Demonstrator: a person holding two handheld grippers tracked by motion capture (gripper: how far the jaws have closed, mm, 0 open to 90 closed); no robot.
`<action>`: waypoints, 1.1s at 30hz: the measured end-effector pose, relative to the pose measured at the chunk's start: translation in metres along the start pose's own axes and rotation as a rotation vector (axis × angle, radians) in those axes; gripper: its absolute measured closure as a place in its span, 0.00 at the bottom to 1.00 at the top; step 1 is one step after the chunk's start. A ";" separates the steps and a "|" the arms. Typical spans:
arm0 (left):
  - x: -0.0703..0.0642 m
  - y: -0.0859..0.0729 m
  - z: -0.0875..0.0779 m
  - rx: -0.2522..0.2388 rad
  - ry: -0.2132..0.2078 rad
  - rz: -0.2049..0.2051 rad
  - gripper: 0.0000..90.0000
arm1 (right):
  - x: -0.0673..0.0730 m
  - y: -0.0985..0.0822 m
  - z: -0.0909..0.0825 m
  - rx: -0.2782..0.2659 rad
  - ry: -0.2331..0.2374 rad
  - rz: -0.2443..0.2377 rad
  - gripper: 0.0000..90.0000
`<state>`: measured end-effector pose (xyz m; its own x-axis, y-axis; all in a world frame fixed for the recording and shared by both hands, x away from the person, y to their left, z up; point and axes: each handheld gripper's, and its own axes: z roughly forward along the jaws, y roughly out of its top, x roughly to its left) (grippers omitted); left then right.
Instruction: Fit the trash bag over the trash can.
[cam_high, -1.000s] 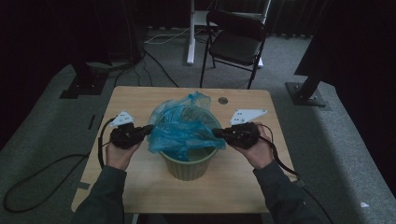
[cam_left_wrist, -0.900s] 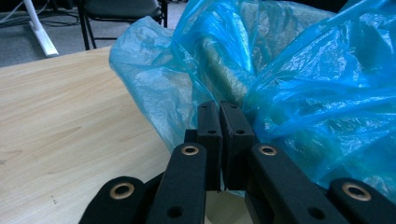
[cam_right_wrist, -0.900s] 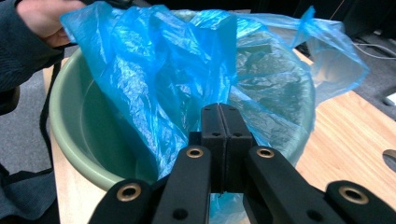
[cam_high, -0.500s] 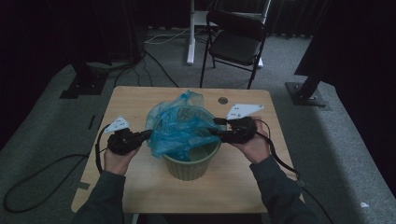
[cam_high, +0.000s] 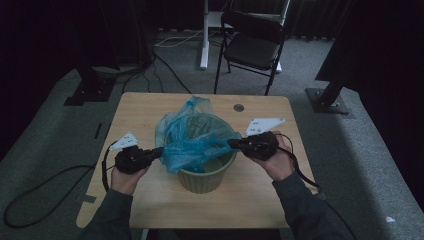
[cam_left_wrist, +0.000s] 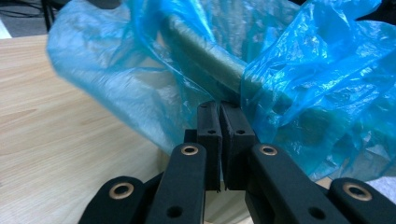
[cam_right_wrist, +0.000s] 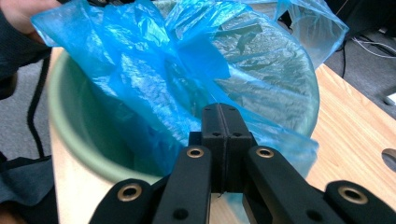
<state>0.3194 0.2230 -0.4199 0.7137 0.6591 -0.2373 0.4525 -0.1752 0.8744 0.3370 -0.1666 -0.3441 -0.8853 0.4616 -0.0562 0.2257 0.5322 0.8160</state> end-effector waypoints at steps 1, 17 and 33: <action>-0.002 -0.001 0.000 0.003 -0.006 0.001 0.97 | 0.001 -0.002 -0.002 -0.004 0.008 0.003 1.00; -0.017 -0.017 -0.003 0.011 -0.083 0.018 0.93 | 0.010 -0.037 -0.016 0.034 0.114 0.026 1.00; -0.033 -0.020 0.008 0.037 -0.127 0.043 0.90 | 0.007 -0.047 -0.003 0.079 0.130 0.039 1.00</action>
<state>0.2908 0.1990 -0.4330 0.7940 0.5525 -0.2534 0.4377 -0.2303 0.8691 0.3190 -0.1901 -0.3810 -0.9191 0.3903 0.0535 0.2877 0.5722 0.7680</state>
